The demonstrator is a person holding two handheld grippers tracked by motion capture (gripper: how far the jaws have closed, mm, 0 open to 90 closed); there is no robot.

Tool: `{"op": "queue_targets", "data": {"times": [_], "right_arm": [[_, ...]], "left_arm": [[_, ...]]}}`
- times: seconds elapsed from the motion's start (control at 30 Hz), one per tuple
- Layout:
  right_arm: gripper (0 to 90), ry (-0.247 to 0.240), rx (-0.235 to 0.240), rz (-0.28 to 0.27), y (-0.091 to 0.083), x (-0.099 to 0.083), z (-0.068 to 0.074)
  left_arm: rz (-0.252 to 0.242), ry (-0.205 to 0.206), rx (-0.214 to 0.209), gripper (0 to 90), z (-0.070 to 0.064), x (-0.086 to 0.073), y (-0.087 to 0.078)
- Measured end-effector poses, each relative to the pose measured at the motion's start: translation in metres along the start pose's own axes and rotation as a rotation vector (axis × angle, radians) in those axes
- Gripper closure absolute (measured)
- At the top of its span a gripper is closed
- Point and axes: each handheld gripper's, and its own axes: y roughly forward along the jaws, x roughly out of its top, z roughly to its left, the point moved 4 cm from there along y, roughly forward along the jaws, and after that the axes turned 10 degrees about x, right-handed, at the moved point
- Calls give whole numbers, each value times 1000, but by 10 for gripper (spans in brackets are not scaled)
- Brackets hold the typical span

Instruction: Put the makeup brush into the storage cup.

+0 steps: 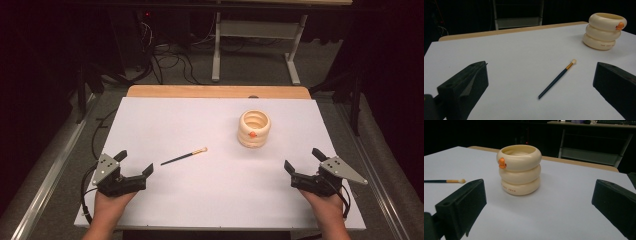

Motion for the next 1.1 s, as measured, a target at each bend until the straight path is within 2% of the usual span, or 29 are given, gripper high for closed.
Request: {"op": "queue_targets", "data": {"times": [0.3,0.73,1.1], "right_arm": [[8,-9,-3,7,0,-1,2],[8,-18,12,-12,0,0,4],[8,-24,5,-17,-2,0,3]], "left_arm": [[8,-1,-1,6,0,0,1],[-15,-4,-21,6,-1,1,0],[-21,-2,-28,6,-4,2,2]]}}
